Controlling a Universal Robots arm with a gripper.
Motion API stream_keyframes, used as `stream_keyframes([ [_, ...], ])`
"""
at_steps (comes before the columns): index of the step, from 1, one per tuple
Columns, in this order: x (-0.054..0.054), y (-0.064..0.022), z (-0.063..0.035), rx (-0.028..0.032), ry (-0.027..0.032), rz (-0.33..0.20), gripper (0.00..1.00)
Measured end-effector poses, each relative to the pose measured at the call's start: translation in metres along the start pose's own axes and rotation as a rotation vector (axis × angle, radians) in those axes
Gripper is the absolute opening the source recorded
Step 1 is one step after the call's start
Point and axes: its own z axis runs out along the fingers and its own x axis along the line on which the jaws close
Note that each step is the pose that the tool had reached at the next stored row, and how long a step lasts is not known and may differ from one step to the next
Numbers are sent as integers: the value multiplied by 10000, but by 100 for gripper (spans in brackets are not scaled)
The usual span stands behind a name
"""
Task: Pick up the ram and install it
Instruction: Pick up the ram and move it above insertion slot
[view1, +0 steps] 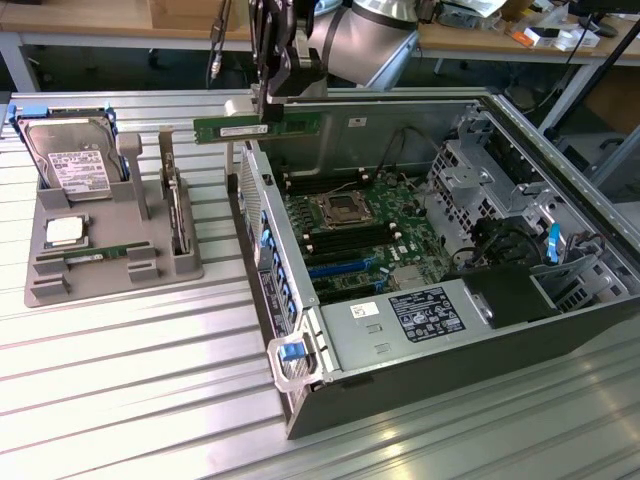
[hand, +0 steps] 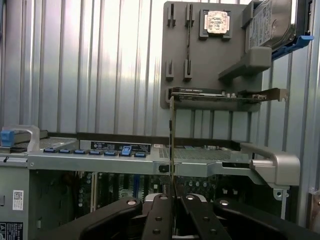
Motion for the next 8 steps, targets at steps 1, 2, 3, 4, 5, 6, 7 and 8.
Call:
stream_keyframes([
  [1, 1, -14, 0, 1, -1, 0, 12],
  [2, 1, -25, -1, 0, 0, 0, 12],
  [3, 2, -39, -1, 1, -1, 0, 12],
  [4, 3, -48, -2, 0, -1, 0, 12],
  [5, 3, -68, -2, 0, -1, 0, 12],
  [6, 4, -84, -3, 1, -1, 1, 12],
  [7, 6, -107, -3, 1, -1, 0, 12],
  [8, 6, -117, -4, 0, -1, 0, 12],
])
